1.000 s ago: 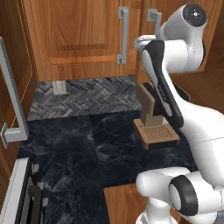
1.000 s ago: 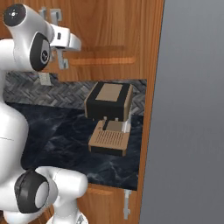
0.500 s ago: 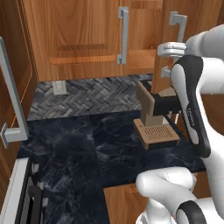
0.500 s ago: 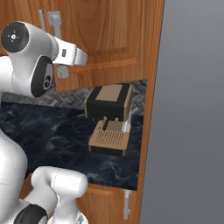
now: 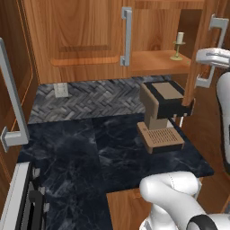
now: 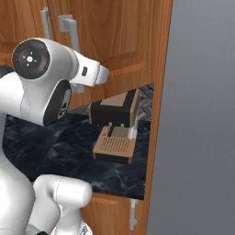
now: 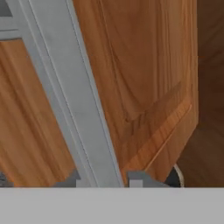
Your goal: Get the candle and the beer from the cabinet and move them to the dining counter.
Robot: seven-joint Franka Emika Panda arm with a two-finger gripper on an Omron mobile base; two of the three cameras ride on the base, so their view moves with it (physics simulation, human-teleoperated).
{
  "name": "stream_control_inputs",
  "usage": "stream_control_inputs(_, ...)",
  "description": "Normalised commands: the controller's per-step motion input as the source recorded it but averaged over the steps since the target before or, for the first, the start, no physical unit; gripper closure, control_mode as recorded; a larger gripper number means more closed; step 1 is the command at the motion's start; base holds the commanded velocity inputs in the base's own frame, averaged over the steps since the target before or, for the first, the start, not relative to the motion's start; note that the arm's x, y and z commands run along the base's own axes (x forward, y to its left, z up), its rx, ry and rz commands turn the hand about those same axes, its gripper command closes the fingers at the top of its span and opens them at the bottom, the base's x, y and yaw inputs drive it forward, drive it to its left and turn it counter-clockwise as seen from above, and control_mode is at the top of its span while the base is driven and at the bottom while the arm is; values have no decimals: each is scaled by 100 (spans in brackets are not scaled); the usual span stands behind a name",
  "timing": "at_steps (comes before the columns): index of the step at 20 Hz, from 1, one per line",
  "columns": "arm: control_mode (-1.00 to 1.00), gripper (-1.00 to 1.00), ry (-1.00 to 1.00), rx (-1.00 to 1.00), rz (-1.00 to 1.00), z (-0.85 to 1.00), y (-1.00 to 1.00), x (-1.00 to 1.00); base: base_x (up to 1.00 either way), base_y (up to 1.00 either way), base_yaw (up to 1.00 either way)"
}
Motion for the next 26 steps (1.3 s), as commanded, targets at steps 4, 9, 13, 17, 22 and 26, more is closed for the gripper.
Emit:
stream_control_inputs(4, -100, 100, 0, 1, 0, -8, -36, -46, 0, 0, 0)
stream_control_inputs(9, -100, -100, 7, 0, 0, -37, 25, -23, 0, 0, 0)
stream_control_inputs(13, -100, -100, 7, 11, 0, -14, 2, -28, 0, 0, 0)
stream_control_inputs(17, -100, -100, 3, 13, 0, -6, 7, -51, 0, 0, 0)
stream_control_inputs(22, -100, -100, 1, 11, 0, 0, 15, -50, 0, 0, 0)
stream_control_inputs(26, -100, -100, 19, 0, -14, -20, 56, -7, 0, 0, 0)
